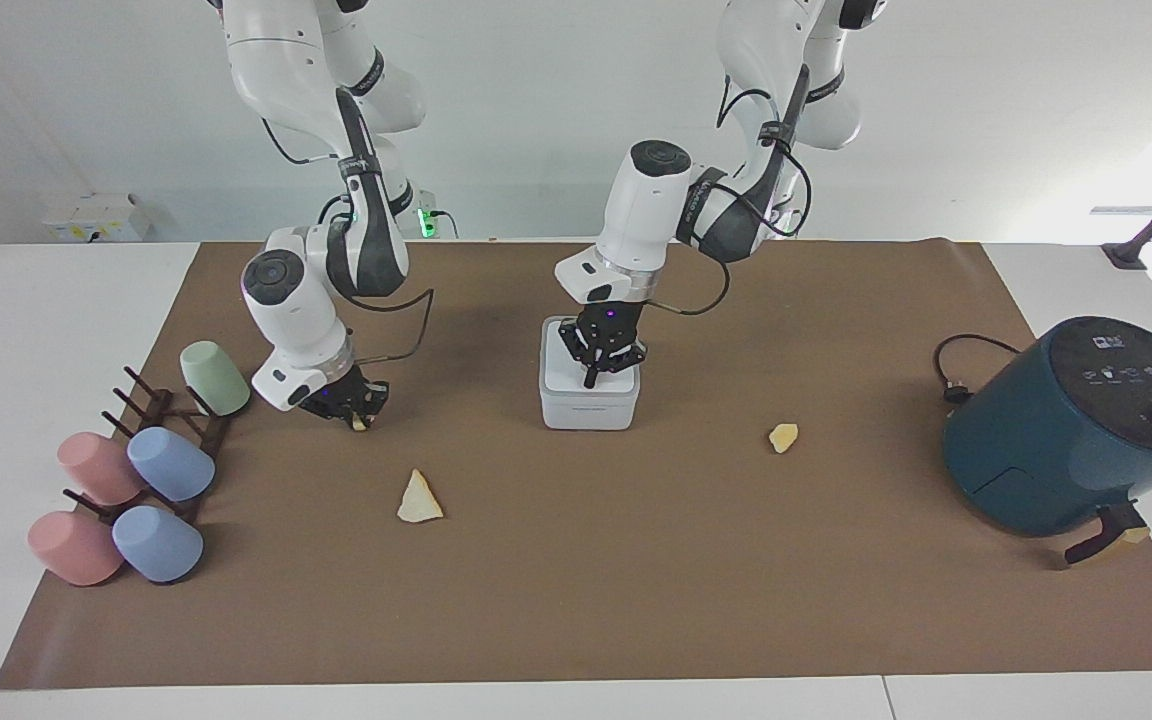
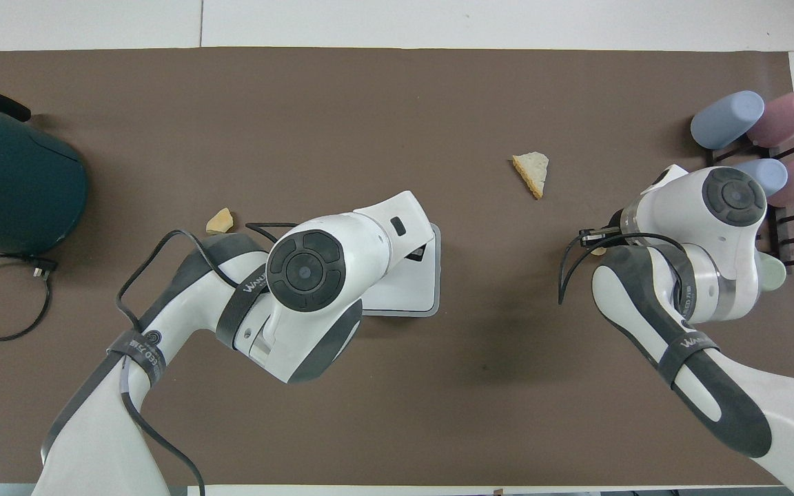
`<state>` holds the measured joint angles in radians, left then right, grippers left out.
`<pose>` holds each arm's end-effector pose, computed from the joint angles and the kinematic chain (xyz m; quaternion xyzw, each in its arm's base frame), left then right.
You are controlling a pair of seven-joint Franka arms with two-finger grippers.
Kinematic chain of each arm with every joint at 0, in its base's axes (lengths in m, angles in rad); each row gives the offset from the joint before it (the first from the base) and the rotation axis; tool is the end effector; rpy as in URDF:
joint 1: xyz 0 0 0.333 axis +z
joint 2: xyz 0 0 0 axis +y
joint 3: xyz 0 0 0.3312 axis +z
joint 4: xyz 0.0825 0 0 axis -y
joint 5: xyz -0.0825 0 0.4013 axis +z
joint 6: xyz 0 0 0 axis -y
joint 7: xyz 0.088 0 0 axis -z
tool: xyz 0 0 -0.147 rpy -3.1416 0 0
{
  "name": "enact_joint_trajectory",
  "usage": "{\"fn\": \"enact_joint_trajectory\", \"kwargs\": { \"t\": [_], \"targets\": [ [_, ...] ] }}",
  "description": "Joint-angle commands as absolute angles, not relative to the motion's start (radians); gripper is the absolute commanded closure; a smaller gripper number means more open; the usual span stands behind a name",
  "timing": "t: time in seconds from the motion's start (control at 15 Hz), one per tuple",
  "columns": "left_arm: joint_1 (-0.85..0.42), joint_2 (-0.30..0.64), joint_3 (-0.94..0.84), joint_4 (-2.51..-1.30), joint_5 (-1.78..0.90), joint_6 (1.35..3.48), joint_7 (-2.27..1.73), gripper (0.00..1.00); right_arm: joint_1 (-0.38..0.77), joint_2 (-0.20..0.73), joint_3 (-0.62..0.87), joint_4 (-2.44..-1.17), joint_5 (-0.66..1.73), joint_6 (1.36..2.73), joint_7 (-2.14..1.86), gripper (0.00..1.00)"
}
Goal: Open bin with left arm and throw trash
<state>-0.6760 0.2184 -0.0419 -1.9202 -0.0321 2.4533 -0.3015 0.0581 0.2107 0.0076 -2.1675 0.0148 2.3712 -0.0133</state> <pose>0.5004 -0.4367 0.3798 0.9686 -0.1925 0.1288 0.0908 0.5727 0.0383 0.2591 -0.9994 -0.0341 0.0037 0.0058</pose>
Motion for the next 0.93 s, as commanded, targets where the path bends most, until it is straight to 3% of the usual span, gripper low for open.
{"fn": "enact_joint_trajectory", "kwargs": {
  "t": [0.0, 0.33, 0.67, 0.73, 0.8, 0.87],
  "targets": [
    [-0.692, 0.135, -0.026, -1.968, -0.041, 2.305, -0.299, 1.0, 0.052, 0.207, 0.012, -2.12, 0.026, 2.304, -0.04, 1.0],
    [-0.631, 0.023, -0.018, -1.973, -0.041, 2.053, -0.302, 1.0, 0.064, 0.207, 0.035, -1.884, 0.053, 2.012, -0.02, 1.0],
    [-0.439, -0.072, -0.02, -1.974, -0.041, 1.922, -0.27, 0.97, 0.202, 0.207, 0.046, -1.718, 0.227, 1.89, 0.352, 1.0],
    [-0.399, -0.083, -0.018, -1.974, -0.041, 1.919, -0.244, 0.61, 0.243, 0.207, 0.046, -1.706, 0.245, 1.899, 0.442, 1.0],
    [-0.349, -0.093, -0.018, -1.971, -0.041, 1.911, -0.201, 0.35, 0.282, 0.21, 0.046, -1.697, 0.271, 1.908, 0.536, 1.0],
    [-0.307, -0.095, -0.018, -1.964, -0.041, 1.895, -0.154, 0.18, 0.335, 0.222, 0.046, -1.697, 0.291, 1.957, 0.64, 1.0]
  ]
}}
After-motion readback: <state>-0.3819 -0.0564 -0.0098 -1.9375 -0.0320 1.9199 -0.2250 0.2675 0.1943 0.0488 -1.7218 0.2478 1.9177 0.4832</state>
